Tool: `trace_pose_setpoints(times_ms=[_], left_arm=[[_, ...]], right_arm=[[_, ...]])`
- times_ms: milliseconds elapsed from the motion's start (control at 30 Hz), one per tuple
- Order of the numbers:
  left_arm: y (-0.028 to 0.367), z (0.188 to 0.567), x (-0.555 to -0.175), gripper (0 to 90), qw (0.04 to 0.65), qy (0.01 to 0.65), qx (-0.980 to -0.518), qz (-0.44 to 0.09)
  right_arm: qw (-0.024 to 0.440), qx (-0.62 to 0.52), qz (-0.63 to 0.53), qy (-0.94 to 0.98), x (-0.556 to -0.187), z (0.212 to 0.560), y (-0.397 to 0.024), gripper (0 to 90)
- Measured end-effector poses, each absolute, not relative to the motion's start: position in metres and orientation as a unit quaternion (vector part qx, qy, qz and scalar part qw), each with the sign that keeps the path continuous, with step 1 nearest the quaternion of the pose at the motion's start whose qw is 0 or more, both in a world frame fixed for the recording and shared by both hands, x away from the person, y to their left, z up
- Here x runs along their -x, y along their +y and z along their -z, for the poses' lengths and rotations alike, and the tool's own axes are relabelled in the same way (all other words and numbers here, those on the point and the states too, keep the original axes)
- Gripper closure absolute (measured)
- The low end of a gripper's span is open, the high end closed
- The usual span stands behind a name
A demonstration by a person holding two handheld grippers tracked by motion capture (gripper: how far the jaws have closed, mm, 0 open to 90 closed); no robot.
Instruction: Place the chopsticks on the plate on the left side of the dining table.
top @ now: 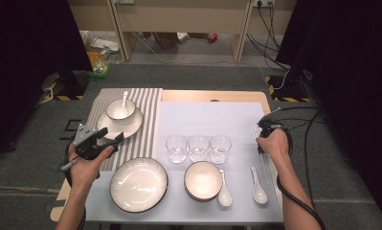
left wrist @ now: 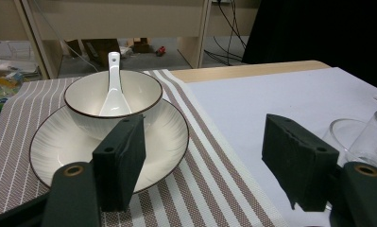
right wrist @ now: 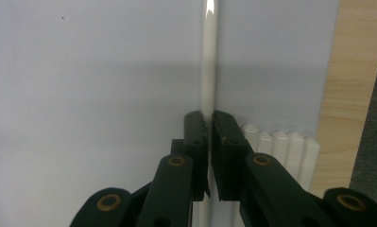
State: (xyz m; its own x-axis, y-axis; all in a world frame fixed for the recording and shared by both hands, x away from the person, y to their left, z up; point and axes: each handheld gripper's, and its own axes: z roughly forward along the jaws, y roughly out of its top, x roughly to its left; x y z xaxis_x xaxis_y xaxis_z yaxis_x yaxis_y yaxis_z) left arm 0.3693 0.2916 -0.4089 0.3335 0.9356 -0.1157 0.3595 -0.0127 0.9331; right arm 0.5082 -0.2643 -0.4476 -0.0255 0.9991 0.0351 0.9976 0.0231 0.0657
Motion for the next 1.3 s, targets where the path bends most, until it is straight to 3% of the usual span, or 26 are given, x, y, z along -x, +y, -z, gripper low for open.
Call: trace_pose_setpoints(times_ms=[567, 1300], left_arm=[[0.29, 0.409, -0.37, 30.2, 0.493, 0.498, -0.65, -0.292], [0.29, 0.409, -0.369, 30.3, 0.495, 0.499, -0.649, -0.292]], right_arm=[[0.031, -0.686, -0.07, 0.724, -0.501, 0.432, -0.267, 85.5], [0.115, -0.665, -0.165, 0.719, -0.494, 0.386, -0.257, 85.5]])
